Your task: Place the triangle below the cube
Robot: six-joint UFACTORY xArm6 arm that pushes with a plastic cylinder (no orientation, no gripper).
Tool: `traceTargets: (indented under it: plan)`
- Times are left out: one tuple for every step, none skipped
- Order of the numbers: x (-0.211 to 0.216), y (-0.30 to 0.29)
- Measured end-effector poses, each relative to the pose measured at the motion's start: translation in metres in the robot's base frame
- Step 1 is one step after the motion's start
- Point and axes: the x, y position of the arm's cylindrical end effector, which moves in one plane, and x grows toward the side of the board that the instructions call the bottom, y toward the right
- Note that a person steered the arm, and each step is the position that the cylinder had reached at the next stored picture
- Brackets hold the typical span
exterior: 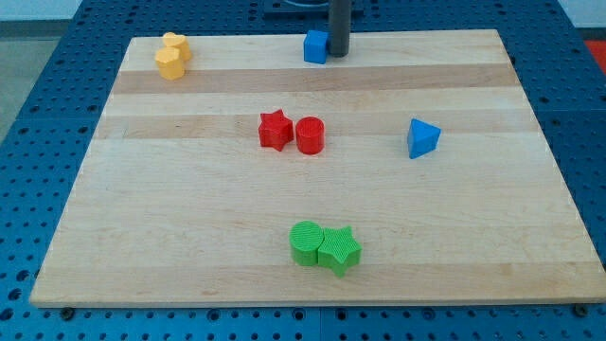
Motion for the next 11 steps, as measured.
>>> traceTargets:
  plan:
    - [0.0,-0.018]
    - [0.005,-0.018]
    - [0.053,0.031]
    - [0.089,0.097]
    - [0.128,0.151]
    - [0.182,0.165]
    - [0.226,0.166]
    - [0.235,0.158]
    - [0.215,0.137]
    - [0.197,0.116]
    - [0.182,0.092]
